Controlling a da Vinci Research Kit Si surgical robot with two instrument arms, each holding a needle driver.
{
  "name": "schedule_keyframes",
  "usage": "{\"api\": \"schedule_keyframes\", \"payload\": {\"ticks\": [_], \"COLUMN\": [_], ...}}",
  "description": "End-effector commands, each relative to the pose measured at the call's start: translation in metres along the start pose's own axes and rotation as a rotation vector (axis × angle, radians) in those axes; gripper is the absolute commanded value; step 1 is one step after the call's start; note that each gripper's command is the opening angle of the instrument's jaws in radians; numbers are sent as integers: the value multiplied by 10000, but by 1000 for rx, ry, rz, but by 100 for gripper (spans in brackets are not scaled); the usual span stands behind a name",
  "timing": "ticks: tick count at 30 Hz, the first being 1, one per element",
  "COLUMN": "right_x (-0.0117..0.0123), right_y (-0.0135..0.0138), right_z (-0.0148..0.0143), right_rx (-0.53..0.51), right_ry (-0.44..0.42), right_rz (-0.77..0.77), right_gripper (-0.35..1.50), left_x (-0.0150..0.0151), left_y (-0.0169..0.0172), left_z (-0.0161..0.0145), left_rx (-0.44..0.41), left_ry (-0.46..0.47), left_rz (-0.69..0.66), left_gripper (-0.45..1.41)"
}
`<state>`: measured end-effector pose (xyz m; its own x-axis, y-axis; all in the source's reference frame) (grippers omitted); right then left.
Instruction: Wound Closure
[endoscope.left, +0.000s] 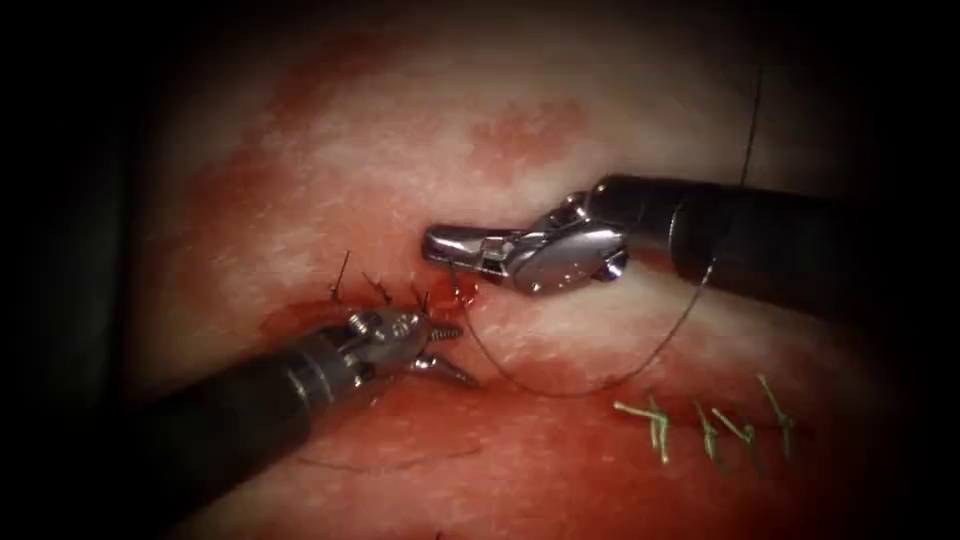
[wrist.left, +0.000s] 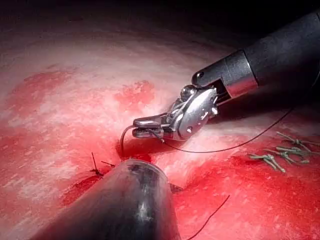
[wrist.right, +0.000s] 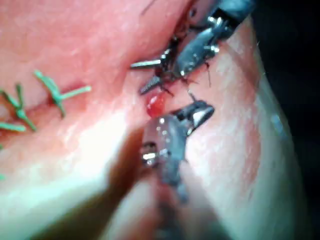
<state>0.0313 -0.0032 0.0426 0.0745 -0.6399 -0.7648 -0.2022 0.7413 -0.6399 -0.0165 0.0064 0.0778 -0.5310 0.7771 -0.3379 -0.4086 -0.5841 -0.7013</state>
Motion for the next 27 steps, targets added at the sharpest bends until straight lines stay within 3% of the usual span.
{"api": "schedule_keyframes", "payload": {"ticks": [1, 8, 14, 27], "right_x": [-7, -19, -23, -26], "right_y": [-12, -46, -55, -76], "right_z": [5, -13, -35, -44], "right_rx": [15, 75, 88, 177], "right_ry": [4, -18, -43, -103], "right_rz": [-8, -43, -35, 180], "right_gripper": [-35, -35, -35, -35], "left_x": [3, 2, -1, -3], "left_y": [-4, -5, -7, -8], "left_z": [6, 0, -5, -15], "left_rx": [-1, -6, -11, -14], "left_ry": [0, -2, -4, -7], "left_rz": [2, 3, -6, -4], "left_gripper": [51, 51, 51, 51]}}
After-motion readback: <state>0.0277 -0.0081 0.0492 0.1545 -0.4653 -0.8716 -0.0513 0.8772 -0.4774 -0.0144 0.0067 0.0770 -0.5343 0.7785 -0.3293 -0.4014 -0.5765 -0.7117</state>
